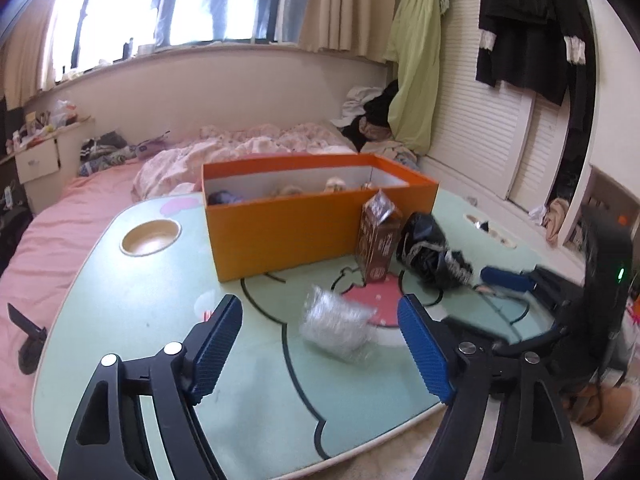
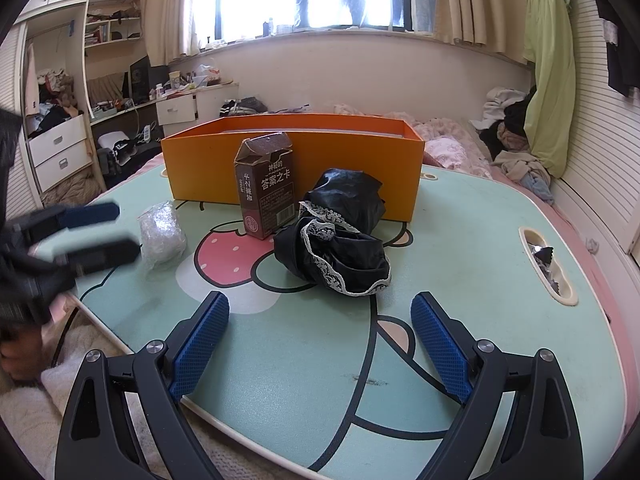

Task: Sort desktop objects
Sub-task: 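Grasp the fluffy brown pompom in the box with the left gripper, place it on the table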

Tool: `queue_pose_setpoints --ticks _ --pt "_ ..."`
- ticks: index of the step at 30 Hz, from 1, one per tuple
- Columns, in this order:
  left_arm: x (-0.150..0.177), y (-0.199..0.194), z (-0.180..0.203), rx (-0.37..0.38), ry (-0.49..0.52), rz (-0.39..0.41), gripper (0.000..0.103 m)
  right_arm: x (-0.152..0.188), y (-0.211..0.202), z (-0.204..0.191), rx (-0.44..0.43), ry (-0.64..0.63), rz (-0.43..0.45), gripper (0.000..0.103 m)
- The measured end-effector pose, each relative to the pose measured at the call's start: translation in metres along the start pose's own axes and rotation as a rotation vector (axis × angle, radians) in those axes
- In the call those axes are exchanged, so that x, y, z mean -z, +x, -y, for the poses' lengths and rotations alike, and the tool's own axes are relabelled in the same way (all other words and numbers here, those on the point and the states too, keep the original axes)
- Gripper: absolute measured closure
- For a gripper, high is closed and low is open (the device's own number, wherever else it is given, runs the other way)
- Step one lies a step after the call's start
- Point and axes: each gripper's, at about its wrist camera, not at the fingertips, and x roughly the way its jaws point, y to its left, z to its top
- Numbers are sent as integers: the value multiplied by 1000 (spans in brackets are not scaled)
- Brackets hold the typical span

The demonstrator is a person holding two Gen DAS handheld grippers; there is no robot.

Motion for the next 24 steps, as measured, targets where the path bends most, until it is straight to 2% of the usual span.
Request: queue_pose_setpoints --ticks 2,5,6,9,11,13,17,19,20,22,23,24 --pt "-27 4 1 22 -19 -27 33 0 0 1 0 -1 0 10" --pt "-76 34 2 17 -50 -126 54 1 -1 1 0 -1 0 10" --pt "-93 51 0 5 -73 -166 57 1 -1 1 0 -1 0 10" --pt "-125 109 -5 -21 -102 -322 57 1 -1 0 0 -1 0 10" --pt "-135 146 -8 -99 -95 -405 57 1 -1 0 0 -1 -1 10" --pt "-137 168 -13 -165 -99 -436 57 1 -1 0 0 -1 0 10" --pt "-131 201 -22 -176 -124 -542 57 0 -1 -2 -3 -1 -1 10" --pt "-122 212 -25 -186 -131 -593 61 0 -1 -3 -2 -2 -1 10" --pt "-120 216 -25 -188 -129 -596 62 0 -1 -3 -2 -2 -1 10" --pt "-121 209 -25 -172 -128 -558 68 0 -2 -3 -2 -2 1 10" --pt "-121 205 -25 -166 -132 -542 75 0 -1 -2 -4 0 1 10" --pt "-123 200 -26 -162 -130 -517 95 0 -1 -2 -3 -2 1 10"
